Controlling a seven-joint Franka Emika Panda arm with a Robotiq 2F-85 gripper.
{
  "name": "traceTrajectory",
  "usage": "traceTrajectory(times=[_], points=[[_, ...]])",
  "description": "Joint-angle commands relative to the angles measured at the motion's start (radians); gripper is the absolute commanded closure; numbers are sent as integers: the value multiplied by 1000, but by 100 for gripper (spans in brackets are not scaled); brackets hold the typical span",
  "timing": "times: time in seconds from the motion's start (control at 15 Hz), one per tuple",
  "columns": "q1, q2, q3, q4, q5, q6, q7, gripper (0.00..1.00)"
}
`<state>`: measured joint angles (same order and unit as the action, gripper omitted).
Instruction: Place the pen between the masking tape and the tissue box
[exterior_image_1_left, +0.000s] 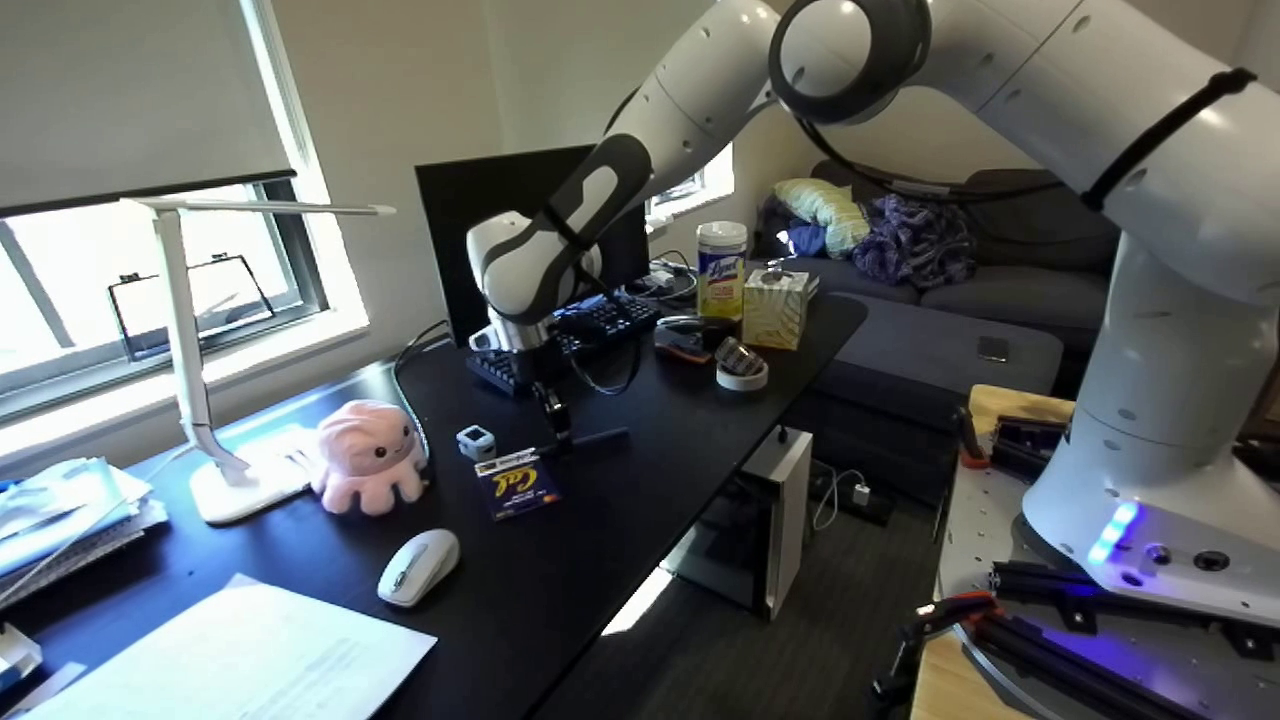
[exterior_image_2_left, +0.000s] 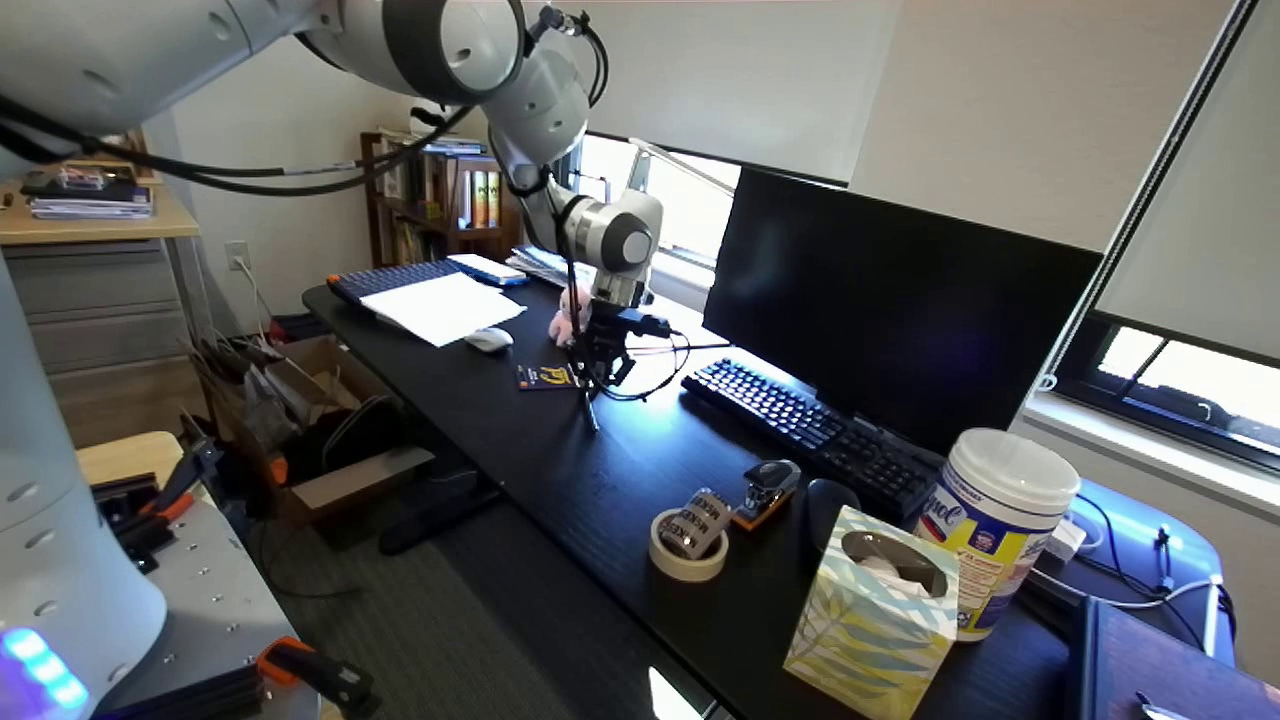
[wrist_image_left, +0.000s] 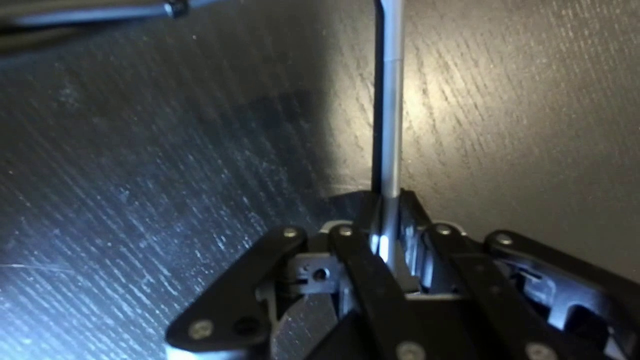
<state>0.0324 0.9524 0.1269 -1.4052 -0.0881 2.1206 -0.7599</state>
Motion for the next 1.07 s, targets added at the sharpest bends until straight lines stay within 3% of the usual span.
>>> traceTrajectory(times=[0.0,0.27,0.6,1.0], points=[[-33,-47,6,-97,8,50,27,96],[-69,-110,10,-182,28,105,52,96],[-182,-306,18,-382,133,164,71,96],[-265,-580,-58,-525,216,148,143,96]])
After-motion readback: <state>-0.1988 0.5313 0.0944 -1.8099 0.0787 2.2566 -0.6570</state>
